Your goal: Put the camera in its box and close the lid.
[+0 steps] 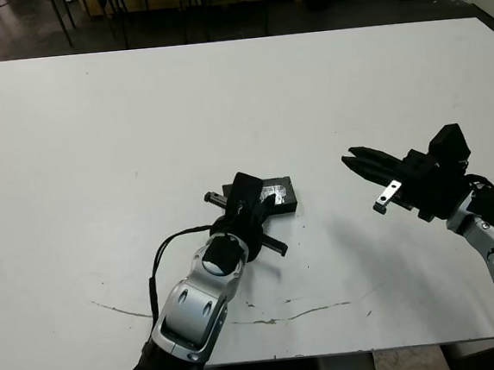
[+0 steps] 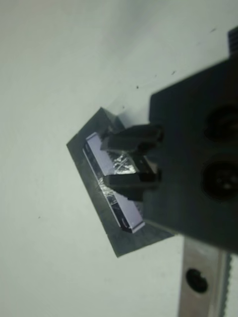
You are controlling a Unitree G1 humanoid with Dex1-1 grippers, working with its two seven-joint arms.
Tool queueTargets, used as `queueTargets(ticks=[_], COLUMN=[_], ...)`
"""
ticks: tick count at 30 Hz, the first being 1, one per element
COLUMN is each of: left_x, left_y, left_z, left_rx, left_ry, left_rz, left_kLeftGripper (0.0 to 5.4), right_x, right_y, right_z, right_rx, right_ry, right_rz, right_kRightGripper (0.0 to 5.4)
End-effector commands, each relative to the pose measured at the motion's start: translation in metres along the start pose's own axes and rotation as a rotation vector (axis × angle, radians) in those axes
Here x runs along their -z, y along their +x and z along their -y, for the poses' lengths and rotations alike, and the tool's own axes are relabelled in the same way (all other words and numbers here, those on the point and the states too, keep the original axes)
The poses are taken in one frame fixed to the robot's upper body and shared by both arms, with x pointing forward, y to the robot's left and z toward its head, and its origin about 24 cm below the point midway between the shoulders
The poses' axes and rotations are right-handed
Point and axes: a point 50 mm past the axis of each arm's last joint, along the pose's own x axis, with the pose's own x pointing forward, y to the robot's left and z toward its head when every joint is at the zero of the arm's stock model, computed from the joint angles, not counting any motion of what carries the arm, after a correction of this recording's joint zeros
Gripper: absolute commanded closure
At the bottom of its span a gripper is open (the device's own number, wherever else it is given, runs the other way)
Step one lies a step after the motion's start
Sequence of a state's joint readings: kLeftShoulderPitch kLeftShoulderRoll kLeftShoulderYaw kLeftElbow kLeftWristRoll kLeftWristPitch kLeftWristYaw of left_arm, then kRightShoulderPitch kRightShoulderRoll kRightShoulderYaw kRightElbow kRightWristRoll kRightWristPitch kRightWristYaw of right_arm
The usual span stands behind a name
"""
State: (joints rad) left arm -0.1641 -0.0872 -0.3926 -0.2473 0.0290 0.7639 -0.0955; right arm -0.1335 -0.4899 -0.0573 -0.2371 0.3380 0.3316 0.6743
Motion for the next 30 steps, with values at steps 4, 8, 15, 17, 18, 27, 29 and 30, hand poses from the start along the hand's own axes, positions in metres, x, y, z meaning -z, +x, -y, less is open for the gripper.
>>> queueTargets(ticks=[4,8,15,17,18,27,29,30], left_x=[0.001,-0.042,-0.085,-0.078,-0.070,-0.008,-0.001,0.001], left_y=[-0.025,-0.053,-0.087,-0.091,-0.091,-0.065,-0.059,-0.057], left_z=[-0.014,-0.040,-0.131,-0.153,-0.161,-0.170,-0.168,-0.166], left_rx=[-0.004,-0.052,-0.425,-0.515,-0.547,-0.626,-0.638,-0.641], left_ry=[-0.120,-0.150,-0.072,-0.041,-0.045,-0.149,-0.174,-0.180], left_rz=[-0.013,0.306,0.656,0.680,0.677,0.571,0.559,0.557], left_kLeftGripper=[5.38,5.38,5.38,5.38,5.38,5.38,5.38,5.38], right_x=[0.005,0.004,-0.006,-0.010,-0.013,-0.033,-0.031,-0.030], right_y=[-0.001,-0.002,0.002,0.005,0.007,0.031,0.034,0.035], right_z=[0.000,0.001,0.000,-0.002,-0.002,-0.001,0.001,0.001], right_rx=[-0.005,0.058,0.308,0.392,0.428,0.629,0.645,0.646], right_ry=[0.014,0.036,0.021,0.025,0.027,0.001,-0.050,-0.066], right_rz=[-0.005,0.019,0.137,0.174,0.197,0.246,0.231,0.225], right_kRightGripper=[5.40,5.40,5.40,5.40,5.40,5.40,5.40,5.40])
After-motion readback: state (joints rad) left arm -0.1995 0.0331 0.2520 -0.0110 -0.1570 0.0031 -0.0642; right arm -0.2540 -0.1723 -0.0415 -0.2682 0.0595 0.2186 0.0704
